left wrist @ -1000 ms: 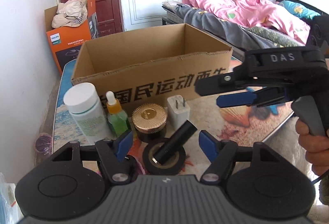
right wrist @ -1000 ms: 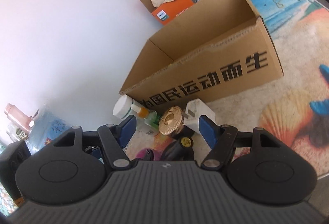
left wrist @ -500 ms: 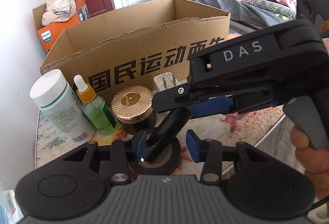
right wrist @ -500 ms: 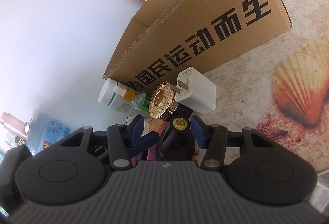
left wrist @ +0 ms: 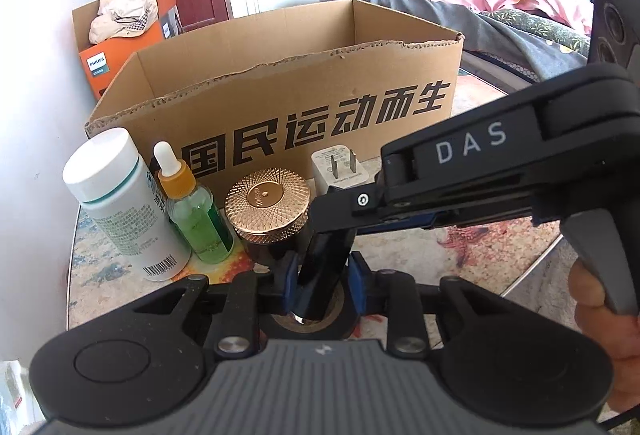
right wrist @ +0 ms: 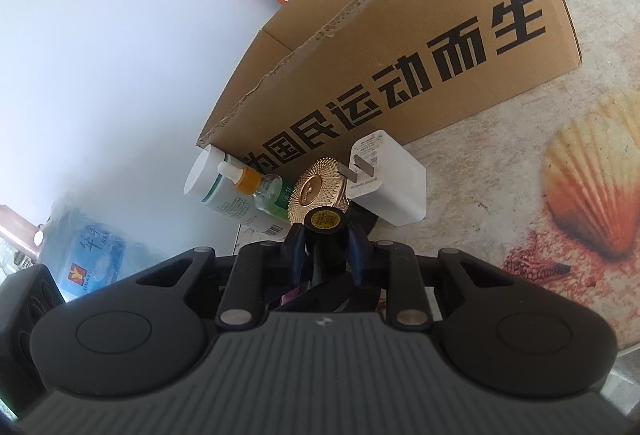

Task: Organize rigid objects
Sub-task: 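Close the right tool around the black flashlight and lift it, then carry the flashlight into the box and open the right tool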

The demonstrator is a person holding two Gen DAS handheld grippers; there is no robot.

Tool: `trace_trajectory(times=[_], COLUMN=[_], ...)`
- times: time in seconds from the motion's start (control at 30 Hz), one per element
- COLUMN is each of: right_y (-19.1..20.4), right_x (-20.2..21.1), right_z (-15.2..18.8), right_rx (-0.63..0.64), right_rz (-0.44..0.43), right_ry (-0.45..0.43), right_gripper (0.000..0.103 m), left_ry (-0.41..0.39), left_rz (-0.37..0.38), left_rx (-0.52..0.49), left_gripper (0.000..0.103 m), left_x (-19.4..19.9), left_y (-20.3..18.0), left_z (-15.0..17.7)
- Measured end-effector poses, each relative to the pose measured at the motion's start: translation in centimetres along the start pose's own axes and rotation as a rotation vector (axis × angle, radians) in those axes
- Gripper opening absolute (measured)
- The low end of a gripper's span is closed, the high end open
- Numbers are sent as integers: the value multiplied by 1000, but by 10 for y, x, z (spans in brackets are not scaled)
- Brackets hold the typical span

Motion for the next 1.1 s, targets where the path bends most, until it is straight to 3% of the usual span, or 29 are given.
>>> trace_trajectory(times=[0.4, 0.73, 0.9, 1.1], right_y=[68, 150, 172, 159], right_x=[37, 54, 32, -36], right_z=[-5, -62, -107, -154], right_rx=[217, 376, 388, 307], right_rz=[-34, -147, -146, -84], right_ry=[-100, -149, -116, 24], right_gripper=[21, 21, 21, 21], left_ry=[-151, -265, -241, -98], left_rz=[-44, -101, -98, -40], left_rx=[-11, 27, 42, 108], left_gripper=[23, 23, 23, 23], left_x=[61, 102, 85, 24], left_y=[10, 66, 97, 137], left_z=[-31, -101, -137, -150])
Point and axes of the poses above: each gripper's, at about its wrist camera, not at the fingertips, and x roughly against the way its jaws point, y to its left, z to its underside, the point moved 8 cm from there along -x, roughly the way its jaws point, and after that the axes turned 12 degrees about -x, right-handed, at the moved point
